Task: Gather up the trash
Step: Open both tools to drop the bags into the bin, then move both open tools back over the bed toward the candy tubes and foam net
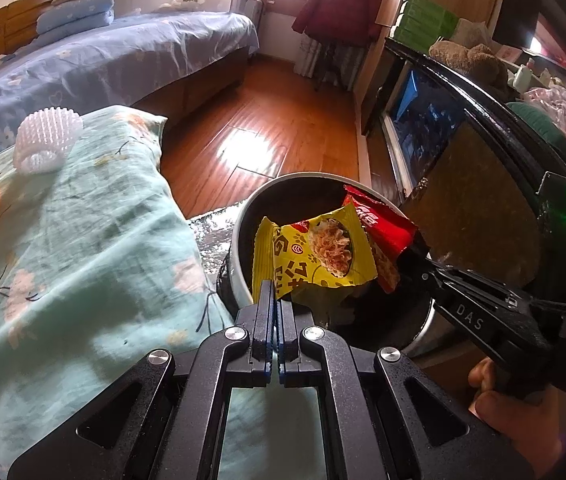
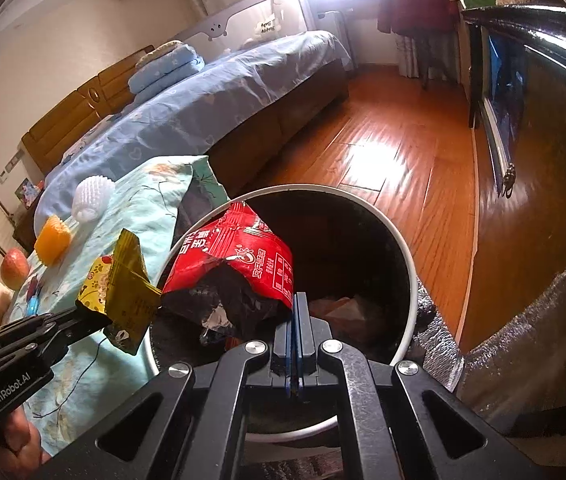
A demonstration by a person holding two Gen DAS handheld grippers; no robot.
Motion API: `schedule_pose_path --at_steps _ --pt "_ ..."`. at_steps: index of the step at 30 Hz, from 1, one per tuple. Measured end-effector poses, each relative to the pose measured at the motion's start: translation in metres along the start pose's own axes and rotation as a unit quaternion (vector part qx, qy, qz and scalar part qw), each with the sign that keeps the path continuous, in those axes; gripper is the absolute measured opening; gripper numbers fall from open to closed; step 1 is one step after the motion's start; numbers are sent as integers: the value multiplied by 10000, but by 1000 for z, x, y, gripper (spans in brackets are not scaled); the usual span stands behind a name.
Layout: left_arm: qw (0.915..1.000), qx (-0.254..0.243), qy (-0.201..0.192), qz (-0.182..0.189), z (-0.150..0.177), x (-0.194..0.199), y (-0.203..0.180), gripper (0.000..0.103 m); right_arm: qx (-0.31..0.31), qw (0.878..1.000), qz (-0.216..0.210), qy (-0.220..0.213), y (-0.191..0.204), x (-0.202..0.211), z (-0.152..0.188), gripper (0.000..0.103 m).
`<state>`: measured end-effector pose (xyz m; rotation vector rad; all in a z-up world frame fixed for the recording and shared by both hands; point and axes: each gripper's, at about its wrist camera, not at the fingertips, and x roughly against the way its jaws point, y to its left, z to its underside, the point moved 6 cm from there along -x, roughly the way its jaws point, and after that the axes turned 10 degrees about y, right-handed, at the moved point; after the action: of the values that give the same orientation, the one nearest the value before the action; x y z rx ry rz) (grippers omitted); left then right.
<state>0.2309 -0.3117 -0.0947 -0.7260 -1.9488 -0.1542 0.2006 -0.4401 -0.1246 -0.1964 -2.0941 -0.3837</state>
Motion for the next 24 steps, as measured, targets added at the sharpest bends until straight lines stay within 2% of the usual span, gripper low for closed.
schedule_pose_path --at_steps 7,8,9,11,13,14,16,17,18,24 --pt "9999 7 111 30 -3 -6 -2 2 -29 10000 10 64 -2 -4 -5 6" --pt "9999 7 112 36 -2 -5 -2 5 -41 10000 0 74 -3 -4 -6 7" --pt "9999 11 111 27 -1 -5 -1 13 -47 10000 -1 83 -3 -4 -6 7" --pt "10000 29 66 -2 1 -1 1 21 -72 9999 -9 92 -5 -4 -5 8" --pt "10000 50 48 -8 4 1 3 22 -130 9999 -21 97 -5 -4 -4 11" --pt "10000 76 48 0 6 3 5 23 -161 9998 -36 90 -5 -3 -3 17" --pt "9999 156 30 -11 12 7 11 32 -192 9998 -88 55 -4 -1 -2 39" --pt "9998 212 -1 -38 15 11 15 37 -190 9998 -103 39 -3 0 -1 57" --pt "9997 250 -15 -50 17 13 18 38 -180 9998 -114 20 -1 1 -1 63" --pt "9983 555 -121 -86 35 31 43 38 -135 9997 -175 -37 10 7 1 63"
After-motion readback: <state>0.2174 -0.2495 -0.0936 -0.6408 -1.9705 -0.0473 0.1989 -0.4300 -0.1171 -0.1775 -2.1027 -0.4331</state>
